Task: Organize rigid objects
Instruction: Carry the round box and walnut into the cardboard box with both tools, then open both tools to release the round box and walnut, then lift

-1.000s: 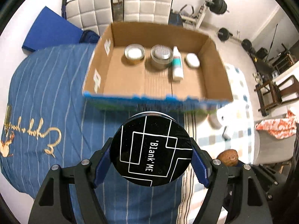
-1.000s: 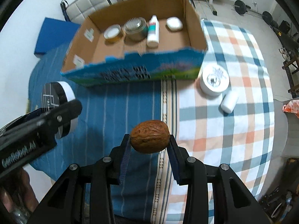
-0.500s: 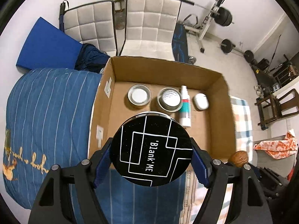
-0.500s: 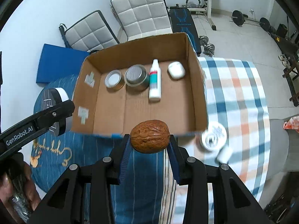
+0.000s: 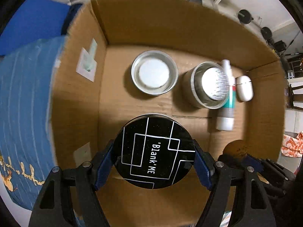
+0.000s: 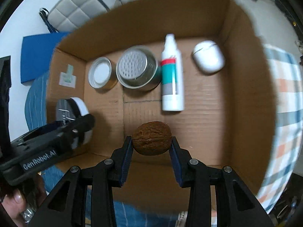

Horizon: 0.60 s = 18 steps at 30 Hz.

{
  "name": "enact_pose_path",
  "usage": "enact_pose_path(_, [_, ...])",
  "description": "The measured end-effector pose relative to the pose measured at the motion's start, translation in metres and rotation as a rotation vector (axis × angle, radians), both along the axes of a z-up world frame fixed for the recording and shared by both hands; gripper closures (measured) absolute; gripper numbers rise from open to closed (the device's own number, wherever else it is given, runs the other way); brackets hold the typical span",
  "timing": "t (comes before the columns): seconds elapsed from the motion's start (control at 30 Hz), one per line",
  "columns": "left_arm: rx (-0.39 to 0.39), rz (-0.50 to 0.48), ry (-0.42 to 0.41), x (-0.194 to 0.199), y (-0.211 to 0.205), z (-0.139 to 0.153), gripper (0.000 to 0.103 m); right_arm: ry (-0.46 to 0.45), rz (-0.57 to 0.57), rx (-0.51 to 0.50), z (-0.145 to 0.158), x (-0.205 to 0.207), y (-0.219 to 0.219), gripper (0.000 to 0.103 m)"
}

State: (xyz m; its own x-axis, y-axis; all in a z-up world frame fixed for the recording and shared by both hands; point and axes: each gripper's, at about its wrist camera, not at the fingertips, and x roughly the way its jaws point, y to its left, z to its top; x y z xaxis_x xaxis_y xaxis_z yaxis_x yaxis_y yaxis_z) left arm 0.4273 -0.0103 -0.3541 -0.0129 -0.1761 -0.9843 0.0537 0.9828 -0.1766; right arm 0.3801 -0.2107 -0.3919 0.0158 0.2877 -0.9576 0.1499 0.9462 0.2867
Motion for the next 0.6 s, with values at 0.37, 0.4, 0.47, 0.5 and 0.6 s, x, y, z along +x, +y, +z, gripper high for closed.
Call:
enact_pose_path(0.37, [-0.017, 0.009, 0.163, 0.023, 0.001, -0.055, 0.029, 0.075, 0.063, -0.024, -0.042, 0.030, 0.025, 0.062])
enact_pose_path(0.4, [-0.013, 0.007, 0.163, 0.025, 0.001, -0.057, 0.029, 0.076, 0.069, -0.030, -0.044, 0.032, 0.025, 0.062])
enact_pose_path(0.47, [-0.009, 0.007, 0.163, 0.027, 0.001, -0.059, 0.029, 0.080, 0.075, -0.041, -0.047, 0.034, 0.027, 0.062])
enact_pose_path(0.5, [-0.006, 0.005, 0.164, 0.028, 0.000, -0.060, 0.029, 0.080, 0.080, -0.047, -0.047, 0.035, 0.028, 0.062])
enact_pose_path(0.6, [-0.004, 0.002, 0.170, 0.027, -0.005, -0.061, 0.029, 0.088, 0.092, -0.052, -0.049, 0.040, 0.031, 0.062])
